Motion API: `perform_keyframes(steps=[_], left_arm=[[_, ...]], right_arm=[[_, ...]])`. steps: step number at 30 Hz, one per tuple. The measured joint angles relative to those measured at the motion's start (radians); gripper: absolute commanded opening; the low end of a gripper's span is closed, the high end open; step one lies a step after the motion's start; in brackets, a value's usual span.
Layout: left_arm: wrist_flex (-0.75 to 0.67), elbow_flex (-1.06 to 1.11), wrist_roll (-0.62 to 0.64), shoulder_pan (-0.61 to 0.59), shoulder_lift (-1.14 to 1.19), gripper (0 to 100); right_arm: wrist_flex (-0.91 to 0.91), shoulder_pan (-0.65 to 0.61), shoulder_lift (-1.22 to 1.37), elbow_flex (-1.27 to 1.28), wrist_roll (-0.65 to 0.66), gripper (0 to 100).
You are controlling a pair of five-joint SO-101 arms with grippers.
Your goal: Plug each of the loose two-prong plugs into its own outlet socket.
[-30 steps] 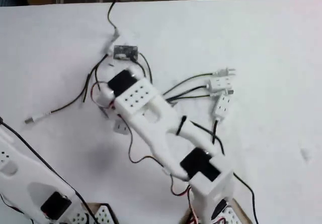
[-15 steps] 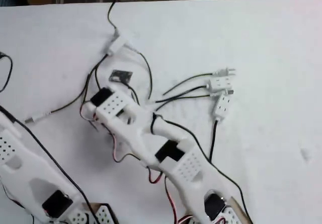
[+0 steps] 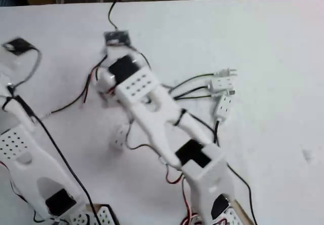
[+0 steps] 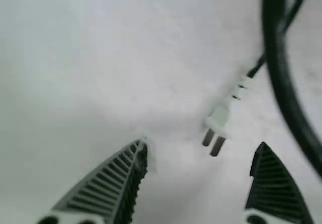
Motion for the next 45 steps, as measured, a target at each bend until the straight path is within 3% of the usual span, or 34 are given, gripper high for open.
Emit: perform_keyframes(steps=[5,14,20,32,38,45], left_arm=[[-0.003,0.172,-0.103,0.044,-0.051,32],[-0.117,0.204,-0.112,0.06,-0.023,31],[-0.158,0.204,-0.133,0.066,0.063,17],[-0.115,0.206,-0.135,0.077,0.086,2],[-0.038,0.201,-0.152,0.086,0.086,2],[-0.011,0.092,-0.126,0.115,0.091,2]], right_arm=[[0.002,0.095,-0.08,0.106,0.038,29.1],[0.002,0.17,-0.117,0.18,0.04,29.1],[0.002,0.175,-0.117,0.18,0.04,29.1],[0.002,0.175,-0.117,0.18,0.04,29.0],[0.002,0.184,-0.117,0.18,0.046,29.0],[0.002,0.284,-0.117,0.18,0.049,29.0]])
